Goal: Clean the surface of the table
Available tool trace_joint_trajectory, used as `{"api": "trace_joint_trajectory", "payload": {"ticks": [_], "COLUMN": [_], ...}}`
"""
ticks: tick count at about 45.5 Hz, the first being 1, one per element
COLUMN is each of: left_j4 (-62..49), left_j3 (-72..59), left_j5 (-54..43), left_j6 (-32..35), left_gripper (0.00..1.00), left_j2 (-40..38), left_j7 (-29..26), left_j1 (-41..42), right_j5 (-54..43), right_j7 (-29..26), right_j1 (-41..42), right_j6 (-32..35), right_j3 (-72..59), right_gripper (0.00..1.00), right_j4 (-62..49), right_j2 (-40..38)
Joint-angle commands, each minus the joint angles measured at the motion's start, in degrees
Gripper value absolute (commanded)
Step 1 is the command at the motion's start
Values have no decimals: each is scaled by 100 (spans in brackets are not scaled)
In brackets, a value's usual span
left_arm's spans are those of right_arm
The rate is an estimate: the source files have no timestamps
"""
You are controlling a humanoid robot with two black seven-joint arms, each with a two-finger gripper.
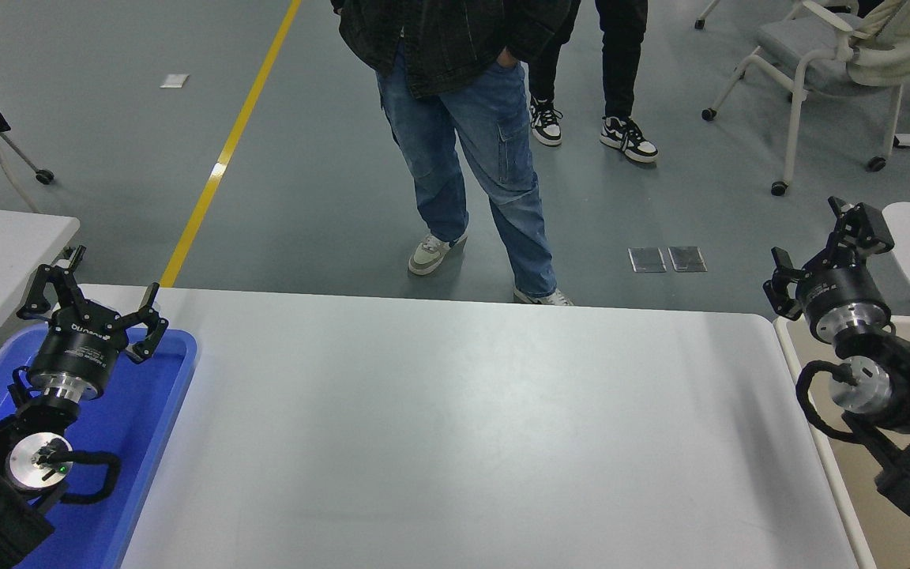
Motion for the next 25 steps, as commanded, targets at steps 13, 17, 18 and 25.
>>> {"api": "trace_joint_trajectory", "payload": {"ticks": [13,17,18,25], "left_j4": [0,0,0,0], "left_j3": [0,0,0,0], "left_j5": [0,0,0,0], "left_j6": [0,0,0,0], "left_gripper": [100,100,100,100], "left_j2": [0,0,0,0], "left_j7": [0,0,0,0], "left_j1": [0,0,0,0], "right_j5": [-1,-1,-1,-1], "right_j7": [34,34,34,34], "right_j1": [-60,-60,-60,-69], "right_j6": [5,5,5,5], "right_j3": [12,12,12,3], "right_gripper": [98,98,98,98], "right_j4": [4,4,4,4], "right_j2": [64,56,56,47]}}
